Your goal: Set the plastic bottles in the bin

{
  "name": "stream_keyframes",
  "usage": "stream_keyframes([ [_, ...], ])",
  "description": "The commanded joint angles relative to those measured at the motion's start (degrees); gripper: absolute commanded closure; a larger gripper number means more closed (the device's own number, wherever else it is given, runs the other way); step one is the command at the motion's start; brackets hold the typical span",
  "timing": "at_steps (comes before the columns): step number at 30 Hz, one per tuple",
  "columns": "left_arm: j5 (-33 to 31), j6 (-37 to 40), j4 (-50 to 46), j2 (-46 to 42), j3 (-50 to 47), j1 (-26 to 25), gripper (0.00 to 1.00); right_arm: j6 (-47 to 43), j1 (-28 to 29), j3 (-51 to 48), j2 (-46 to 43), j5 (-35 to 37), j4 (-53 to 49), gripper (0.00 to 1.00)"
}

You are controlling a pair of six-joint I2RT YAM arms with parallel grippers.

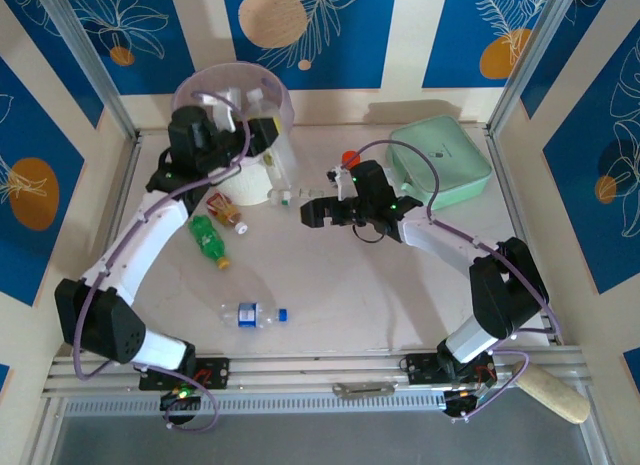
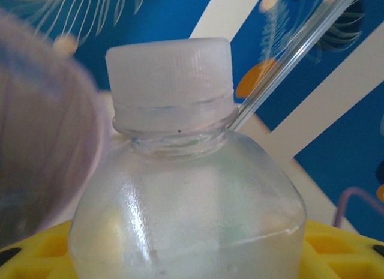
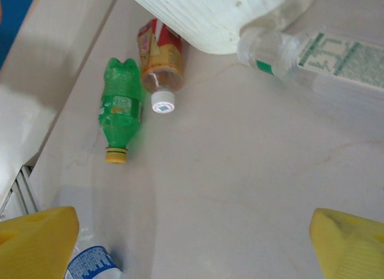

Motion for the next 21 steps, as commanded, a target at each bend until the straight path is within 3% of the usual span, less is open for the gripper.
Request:
stream_keyframes([
  [1, 1.6, 6.8, -5.2, 3.1, 9.5, 0.3, 0.52, 0.7, 0.2, -1.1, -2.5, 2.3, -1.0, 0.01],
  [6, -1.7, 12.6, -9.1, 8.2, 21.1, 1.5, 0.54, 0.2, 0.0, -3.1, -5.3, 4.2, -2.3, 0.01],
  [13, -12.8, 19.8, -9.0, 13.0, 28.9, 5.3, 0.57, 0.2, -0.7, -6.1, -9.0, 5.6, -3.4, 0.01],
  [21, -24.3, 35.5, -12.3, 19.0, 36.9, 6.0, 0.57, -0.4, -1.2, -7.2, -11.5, 6.7, -5.2, 0.01],
])
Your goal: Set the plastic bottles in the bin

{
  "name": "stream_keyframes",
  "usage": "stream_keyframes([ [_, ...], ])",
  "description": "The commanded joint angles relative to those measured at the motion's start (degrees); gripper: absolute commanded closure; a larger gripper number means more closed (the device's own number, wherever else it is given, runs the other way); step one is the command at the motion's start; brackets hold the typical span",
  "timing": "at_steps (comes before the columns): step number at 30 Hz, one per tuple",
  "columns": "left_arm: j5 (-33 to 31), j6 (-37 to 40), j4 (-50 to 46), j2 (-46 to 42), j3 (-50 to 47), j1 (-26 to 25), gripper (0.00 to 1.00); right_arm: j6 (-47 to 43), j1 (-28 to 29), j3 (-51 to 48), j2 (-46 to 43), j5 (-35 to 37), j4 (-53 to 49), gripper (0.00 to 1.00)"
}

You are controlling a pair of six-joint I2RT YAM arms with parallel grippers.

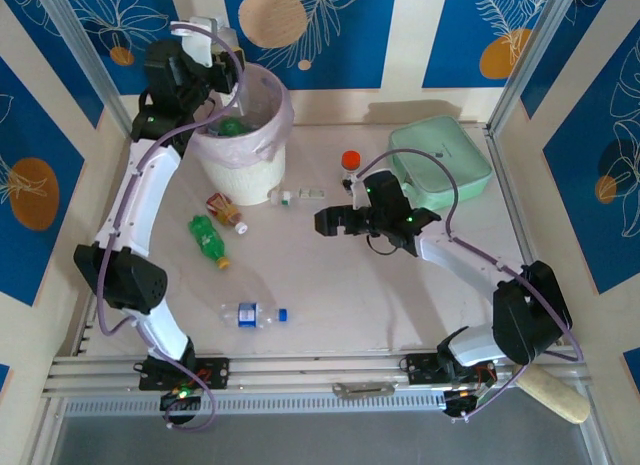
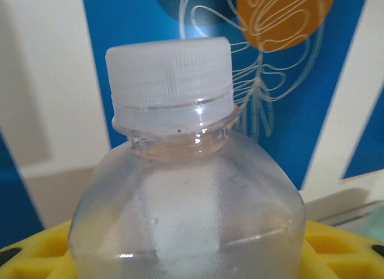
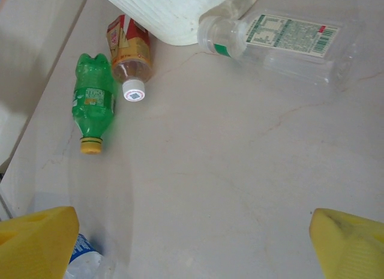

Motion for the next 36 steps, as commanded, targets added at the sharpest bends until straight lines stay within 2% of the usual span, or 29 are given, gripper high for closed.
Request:
stream_keyframes([
  [1, -6.7, 10.3, -3.3, 2.7, 4.8, 0.1, 0.57, -0.3, -0.5, -0.8, -2.1, 0.8, -1.5, 0.01],
  [6, -9.5, 14.6, -12.2, 8.2, 9.6, 0.1, 0.57, -0.2, -0.5, -0.8, -2.7, 0.8, -1.6, 0.01],
  [13, -12.3, 17.6, -14.7, 10.9, 8.5, -0.4, 0.56, -0.2, -0.5, -0.6, -3.2, 1.1, -2.6, 0.01],
  [16, -12.6, 18.3, -15.9, 11.6, 8.5, -0.7, 0.51, 0.1, -0.5, -0.6, -3.1, 1.1, -2.5, 0.01],
  [18, -12.5, 17.9, -16.6, 11.6, 8.6, -1.0, 0.42, 0.3, -0.5, -0.4, -2.7, 1.0, -2.3, 0.01],
  [20, -12.1, 16.4, -17.3, 11.3, 8.9, -1.1, 0.19, 0.4, -0.5, -0.1, -2.3, 0.8, -2.2, 0.01],
  [23, -10.3, 13.0, -17.7, 10.0, 9.1, -1.1, 0.0, 0.4, -0.3, 0.6, -1.4, 0.6, -2.2, 0.01],
  [30, -2.7, 4.1, -16.8, 4.1, 7.9, -1.1, 0.0, -0.4, 0.1, 2.3, 1.0, 0.5, -2.5, 0.01],
  [36, 3.6, -5.5, -7.8, -4.9, -5.0, -1.1, 0.0, -3.8, 0.0, 5.8, 3.9, 1.4, -4.8, 0.01],
])
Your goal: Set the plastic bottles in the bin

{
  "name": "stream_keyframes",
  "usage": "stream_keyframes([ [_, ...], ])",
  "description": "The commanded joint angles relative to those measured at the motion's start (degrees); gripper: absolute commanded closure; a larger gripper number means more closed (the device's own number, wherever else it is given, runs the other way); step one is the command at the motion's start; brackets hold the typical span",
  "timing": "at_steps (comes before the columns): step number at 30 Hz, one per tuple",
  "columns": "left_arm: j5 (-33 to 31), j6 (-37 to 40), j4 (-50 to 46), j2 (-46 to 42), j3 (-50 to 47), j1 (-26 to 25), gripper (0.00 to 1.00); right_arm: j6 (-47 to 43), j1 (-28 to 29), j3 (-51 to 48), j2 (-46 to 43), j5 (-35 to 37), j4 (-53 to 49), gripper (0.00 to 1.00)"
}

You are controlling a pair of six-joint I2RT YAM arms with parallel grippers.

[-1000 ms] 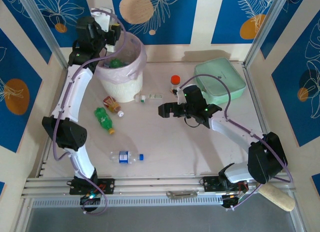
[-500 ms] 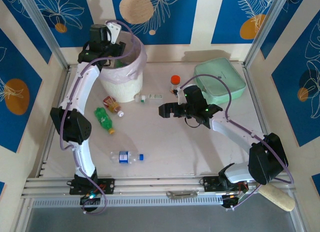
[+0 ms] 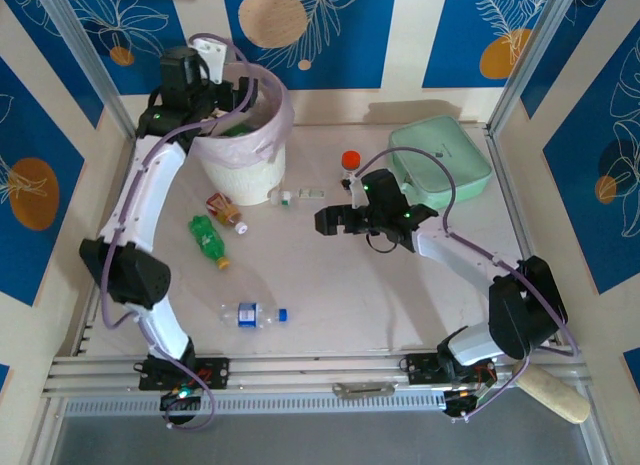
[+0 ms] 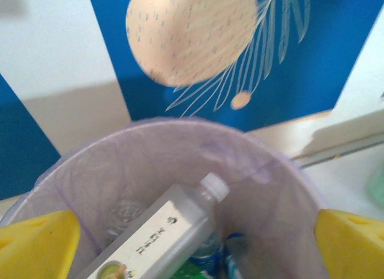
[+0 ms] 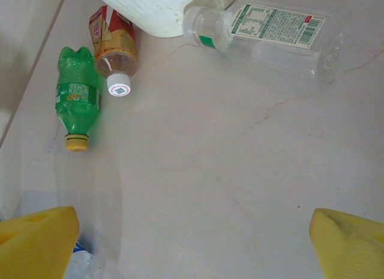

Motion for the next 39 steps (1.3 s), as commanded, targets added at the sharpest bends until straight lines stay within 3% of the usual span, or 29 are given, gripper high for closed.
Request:
stream_keyframes([
  [1, 6.3, -8.9, 8.2, -6.6, -7.8, -0.3, 0.0, -3.7, 0.2, 4.2, 2.1, 1.0, -2.7, 0.01],
  [13, 15.8, -27.2, 26.2, -23.3, -43.7, -0.3, 0.0, -13.9, -2.1, 22.0, 19.8, 2.6, -12.0, 0.01],
  [19, 18.6, -31.7, 25.8, -30.9, -59.6, -0.3, 0.0, -16.0, -2.5, 35.2, 30.8, 1.9, -15.2, 0.01],
  [22, 16.9, -33.1, 25.5, -35.8, -66.7, -0.3, 0.0, -16.1, -2.5, 41.6, 35.8, 1.8, -16.7, 0.01],
  [30, 10.6, -34.2, 24.5, -48.3, -77.2, -0.3, 0.0, -16.3, -2.4, 54.6, 45.9, 1.3, -21.0, 0.01],
  [39, 9.7, -38.6, 26.9, -51.4, -84.3, -0.3, 0.0, -18.4, -1.5, 64.0, 53.7, 2.8, -26.5, 0.01],
])
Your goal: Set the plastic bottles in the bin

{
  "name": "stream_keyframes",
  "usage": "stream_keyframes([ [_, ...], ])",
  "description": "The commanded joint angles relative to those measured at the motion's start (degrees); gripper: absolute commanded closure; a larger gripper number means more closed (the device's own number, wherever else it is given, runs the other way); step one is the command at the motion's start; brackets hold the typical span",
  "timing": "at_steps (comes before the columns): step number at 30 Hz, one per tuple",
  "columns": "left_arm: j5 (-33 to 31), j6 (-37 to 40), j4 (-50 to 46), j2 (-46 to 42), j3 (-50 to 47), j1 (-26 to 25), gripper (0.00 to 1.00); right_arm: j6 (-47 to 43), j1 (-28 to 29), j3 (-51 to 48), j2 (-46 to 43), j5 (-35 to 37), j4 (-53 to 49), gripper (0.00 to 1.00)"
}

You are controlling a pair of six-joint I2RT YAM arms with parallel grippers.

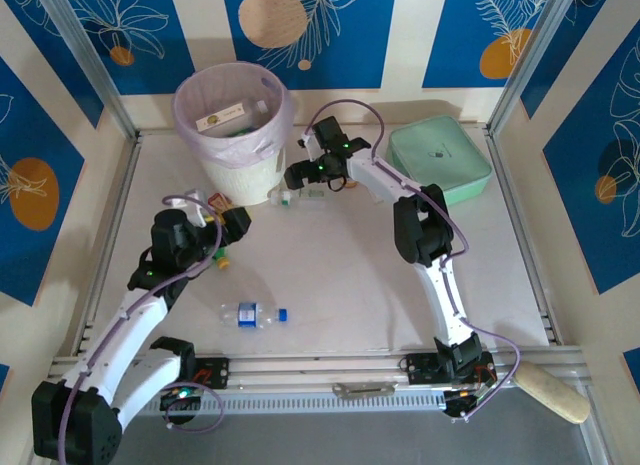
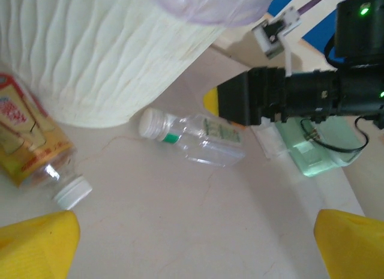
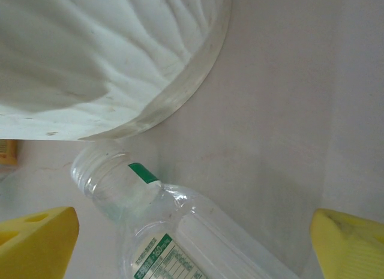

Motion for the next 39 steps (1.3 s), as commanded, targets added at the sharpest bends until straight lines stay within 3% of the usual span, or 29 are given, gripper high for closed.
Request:
stream_keyframes([
  [1, -1.1, -2.8, 1.8, -0.5, -2.3, -0.1, 0.0, -1.8, 0.8, 2.4, 2.1, -0.3, -4.3, 0.01],
  [22, -1.3, -6.4, 6.8, 4.4, -4.4, -0.2, 0.0, -7.6, 8.7, -12.0, -4.4, 11.5, -3.3, 0.0],
  [26, -1.2, -6.9, 7.4, 4.6, -4.4, -0.1, 0.0, -7.6, 9.4, -14.2, -5.4, 13.0, -2.7, 0.04],
  [30, -1.1, -7.6, 8.1, 4.9, -4.7, -0.1, 0.0, -6.9, 9.5, -15.7, -6.2, 13.0, -2.1, 0.11],
  [39, -0.3, -8.4, 8.9, 4.7, -5.1, -0.1, 0.0, -5.8, 9.8, -18.0, -8.1, 12.6, -0.2, 0.41],
])
